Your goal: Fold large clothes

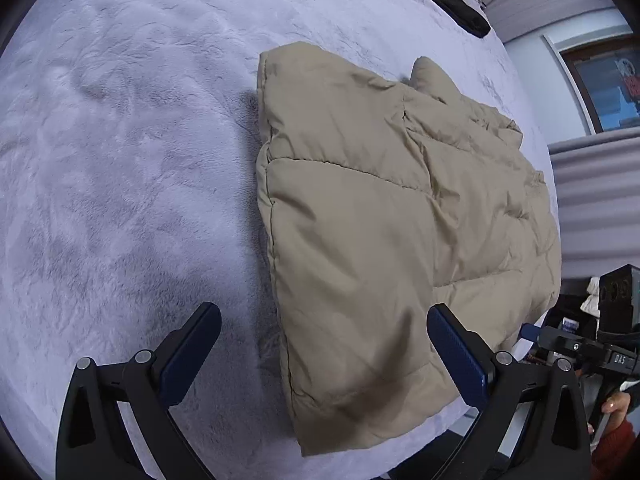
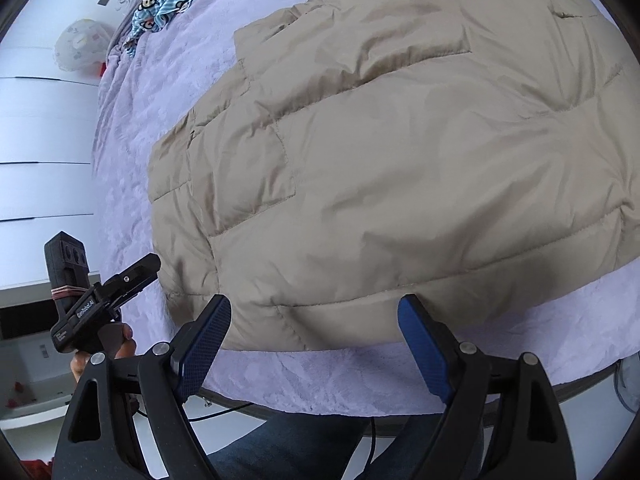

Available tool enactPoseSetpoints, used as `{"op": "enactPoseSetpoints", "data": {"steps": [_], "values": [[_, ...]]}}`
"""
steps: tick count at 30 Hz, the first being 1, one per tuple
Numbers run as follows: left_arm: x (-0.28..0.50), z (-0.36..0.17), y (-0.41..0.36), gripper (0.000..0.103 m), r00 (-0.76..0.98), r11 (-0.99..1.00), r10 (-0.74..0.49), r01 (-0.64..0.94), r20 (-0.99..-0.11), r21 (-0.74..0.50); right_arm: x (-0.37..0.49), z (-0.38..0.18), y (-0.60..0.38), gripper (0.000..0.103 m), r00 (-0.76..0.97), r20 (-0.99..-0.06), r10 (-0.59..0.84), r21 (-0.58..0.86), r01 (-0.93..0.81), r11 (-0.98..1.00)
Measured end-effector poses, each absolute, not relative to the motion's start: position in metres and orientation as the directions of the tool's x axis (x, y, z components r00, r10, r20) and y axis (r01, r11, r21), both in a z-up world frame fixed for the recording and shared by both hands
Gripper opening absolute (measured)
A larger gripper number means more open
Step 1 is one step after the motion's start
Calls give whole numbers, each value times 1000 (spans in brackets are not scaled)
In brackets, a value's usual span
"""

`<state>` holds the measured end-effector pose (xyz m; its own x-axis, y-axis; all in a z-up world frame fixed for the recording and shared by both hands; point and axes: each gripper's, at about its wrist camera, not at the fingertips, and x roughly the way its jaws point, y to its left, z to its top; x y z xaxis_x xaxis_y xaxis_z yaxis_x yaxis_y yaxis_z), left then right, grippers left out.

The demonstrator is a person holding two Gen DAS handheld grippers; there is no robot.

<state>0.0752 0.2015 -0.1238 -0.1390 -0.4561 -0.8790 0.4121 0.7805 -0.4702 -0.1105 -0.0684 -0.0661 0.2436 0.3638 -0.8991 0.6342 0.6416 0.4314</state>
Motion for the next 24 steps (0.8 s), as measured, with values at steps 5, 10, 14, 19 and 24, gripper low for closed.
{"op": "enactPoseSetpoints", "data": {"steps": [5, 10, 14, 19, 24], "values": [[82, -142, 204, 103, -216, 727, -504, 418, -836, -546, -109, -65, -68, 88, 224, -908, 353, 411, 636, 653], [95, -157, 200, 103, -287, 653, -611, 344, -738, -674, -109, -64, -67, 88, 219, -913, 345, 401, 640, 656], [104, -169, 179, 103, -320, 604, -676, 276, -664, -748, -109, -71, -66, 88, 209, -915, 345, 393, 653, 648], [100, -183, 145, 103, -406, 572, -655, 285, -638, -769, -105, -72, -64, 88, 201, -918, 342, 386, 654, 651], [95, -180, 131, 61, -435, 580, -590, 358, -681, -732, -102, -68, -64, 88, 214, -920, 329, 385, 653, 652]]}}
